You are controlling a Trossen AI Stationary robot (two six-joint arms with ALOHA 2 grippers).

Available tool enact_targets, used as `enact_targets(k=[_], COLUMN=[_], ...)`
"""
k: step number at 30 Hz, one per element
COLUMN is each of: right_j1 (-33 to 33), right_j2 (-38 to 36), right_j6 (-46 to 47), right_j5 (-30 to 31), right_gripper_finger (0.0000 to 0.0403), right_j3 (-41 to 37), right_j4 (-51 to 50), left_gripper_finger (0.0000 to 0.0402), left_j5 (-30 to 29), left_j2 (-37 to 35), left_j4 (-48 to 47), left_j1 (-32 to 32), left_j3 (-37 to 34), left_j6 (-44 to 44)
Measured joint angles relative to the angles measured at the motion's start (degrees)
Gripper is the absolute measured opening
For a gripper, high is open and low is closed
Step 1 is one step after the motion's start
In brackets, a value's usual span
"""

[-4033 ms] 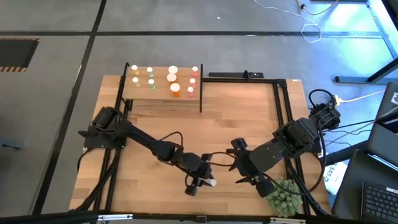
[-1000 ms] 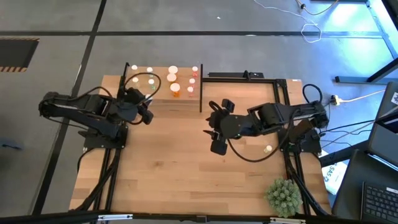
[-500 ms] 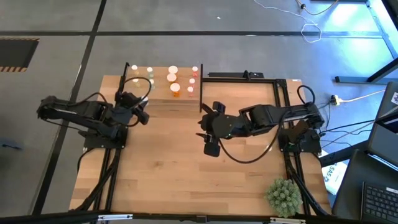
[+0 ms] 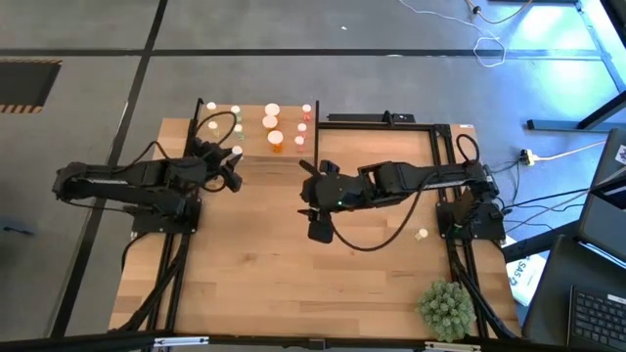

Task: Pick and place medicine bottles onto shelf by color
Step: Put the blue pill bottle on the shelf aligned with the blue pill bottle on the shelf

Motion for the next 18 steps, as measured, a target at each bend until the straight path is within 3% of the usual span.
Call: enact_targets(k=[13,18], right_j1=[-0.1,-0.1], right_j2=[0.9,0.9], right_j6=[-0.1,-0.1], right_j5=[0.5,0.6], right_gripper_finger=[0.0200,0.0200], right_j3=[0.0,0.0], right_j4=[2.4,2.5], left_gripper_finger=[0.0108,0.0108], left_j5=[11.5,13.1], left_j2=[1.8,2.9], left_j4=[0.0,0.4], left_j1=[14.0,17.4], left_j3=[0.0,0.0], left_j6=[2.0,3.1])
